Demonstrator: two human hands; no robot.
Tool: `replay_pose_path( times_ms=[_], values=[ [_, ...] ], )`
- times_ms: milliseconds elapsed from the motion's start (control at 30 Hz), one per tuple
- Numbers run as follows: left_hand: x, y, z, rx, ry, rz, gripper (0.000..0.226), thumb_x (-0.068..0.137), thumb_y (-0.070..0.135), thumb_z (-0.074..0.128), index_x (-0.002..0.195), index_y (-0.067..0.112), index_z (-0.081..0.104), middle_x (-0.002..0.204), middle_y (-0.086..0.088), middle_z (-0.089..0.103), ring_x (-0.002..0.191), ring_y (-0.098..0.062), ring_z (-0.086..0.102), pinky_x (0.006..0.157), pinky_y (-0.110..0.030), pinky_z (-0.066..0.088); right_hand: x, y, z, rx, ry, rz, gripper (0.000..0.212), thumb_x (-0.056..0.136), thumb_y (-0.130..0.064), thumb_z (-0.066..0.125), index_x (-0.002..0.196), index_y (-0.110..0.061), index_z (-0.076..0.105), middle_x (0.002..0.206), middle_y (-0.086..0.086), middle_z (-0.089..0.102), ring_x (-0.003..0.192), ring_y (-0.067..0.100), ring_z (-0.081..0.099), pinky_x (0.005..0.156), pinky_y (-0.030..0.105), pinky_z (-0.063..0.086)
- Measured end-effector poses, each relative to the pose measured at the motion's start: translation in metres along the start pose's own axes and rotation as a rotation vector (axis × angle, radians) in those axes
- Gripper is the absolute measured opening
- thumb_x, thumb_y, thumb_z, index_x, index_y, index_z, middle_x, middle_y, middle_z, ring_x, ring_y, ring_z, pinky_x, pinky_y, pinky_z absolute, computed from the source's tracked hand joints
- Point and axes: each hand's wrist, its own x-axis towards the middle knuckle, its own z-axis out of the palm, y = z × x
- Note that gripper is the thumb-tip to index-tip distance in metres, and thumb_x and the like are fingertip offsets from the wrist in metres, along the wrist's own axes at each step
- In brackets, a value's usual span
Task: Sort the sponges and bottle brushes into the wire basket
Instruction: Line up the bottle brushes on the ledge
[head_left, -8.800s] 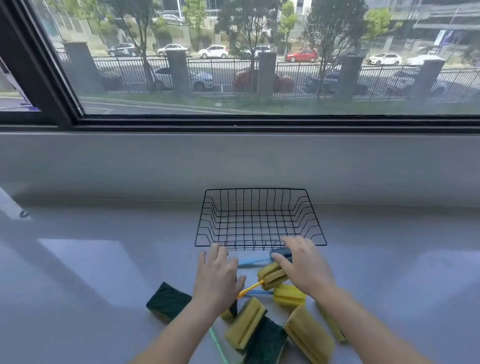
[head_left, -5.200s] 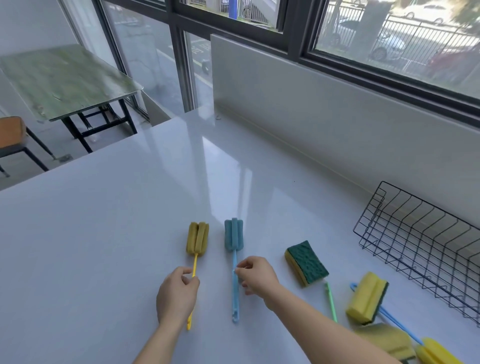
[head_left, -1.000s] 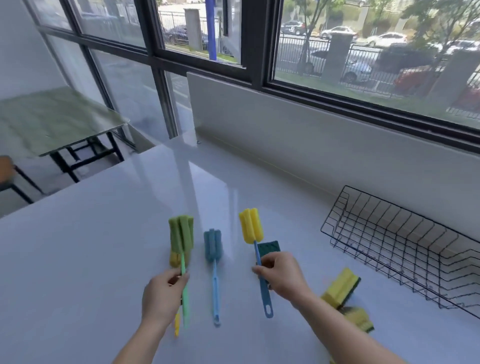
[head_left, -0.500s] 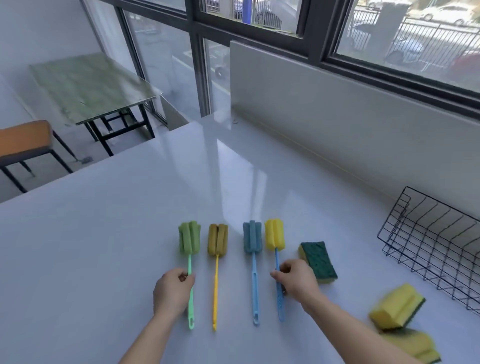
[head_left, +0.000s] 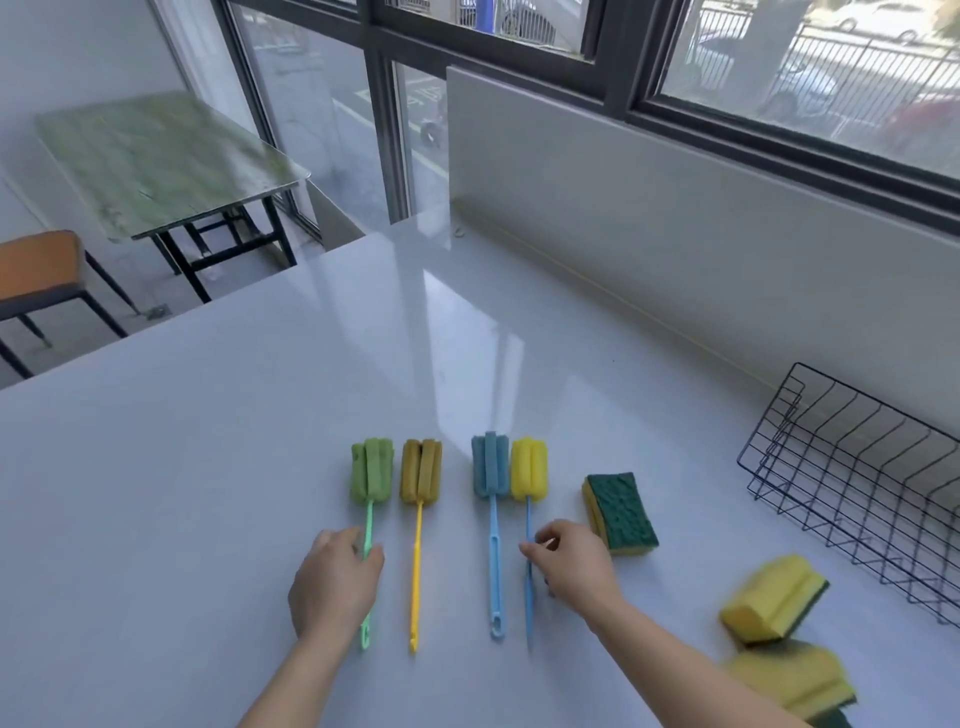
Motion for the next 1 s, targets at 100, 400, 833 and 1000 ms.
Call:
replay_pose_path(
  times_ms=[100, 400, 833, 1000],
  values=[
    [-0.001, 0.000, -0.001, -0.042, 0.041, -0.042, 0.024, 0.087, 0.036, 0.060, 0.104, 0.020, 0.067, 0.094, 0.002, 0.057, 0.079, -0.023, 0.055, 0.066, -0.030, 0.041, -0.004, 0.003, -0.001, 0.023, 0.018, 0.009, 0.033, 0.092, -0.046, 0.064, 0.107, -0.017, 0.067, 0.098, 0.005, 0.074, 0.087, 0.026, 0.072, 0.079, 0.038, 0.059],
    [-0.006, 0.001, 0.004, -0.159, -0.027, 0.029, 0.014, 0.085, 0.015, 0.065, 0.095, 0.023, 0.068, 0.075, 0.005, 0.060, 0.076, -0.023, 0.054, 0.065, -0.034, 0.044, -0.012, 0.012, -0.011, 0.075, -0.014, 0.010, 0.029, 0.092, -0.038, 0.066, 0.115, -0.021, 0.063, 0.099, 0.005, 0.071, 0.091, 0.025, 0.071, 0.083, 0.039, 0.059],
    [-0.011, 0.013, 0.015, -0.138, -0.072, 0.141, 0.030, 0.086, 0.021, 0.067, 0.116, 0.018, 0.068, 0.075, 0.008, 0.061, 0.077, -0.019, 0.057, 0.067, -0.030, 0.042, -0.018, 0.015, -0.003, 0.075, -0.099, -0.021, 0.035, 0.093, -0.032, 0.064, 0.125, -0.019, 0.060, 0.093, 0.003, 0.067, 0.077, 0.019, 0.064, 0.071, 0.031, 0.054],
    [-0.010, 0.019, 0.016, -0.149, -0.103, 0.117, 0.032, 0.086, 0.024, 0.065, 0.118, 0.020, 0.066, 0.078, 0.008, 0.062, 0.080, -0.018, 0.058, 0.070, -0.030, 0.045, -0.016, 0.012, -0.001, 0.066, -0.101, -0.044, 0.037, 0.093, -0.032, 0.065, 0.126, -0.018, 0.059, 0.090, 0.001, 0.064, 0.077, 0.020, 0.064, 0.074, 0.035, 0.056]
  ],
)
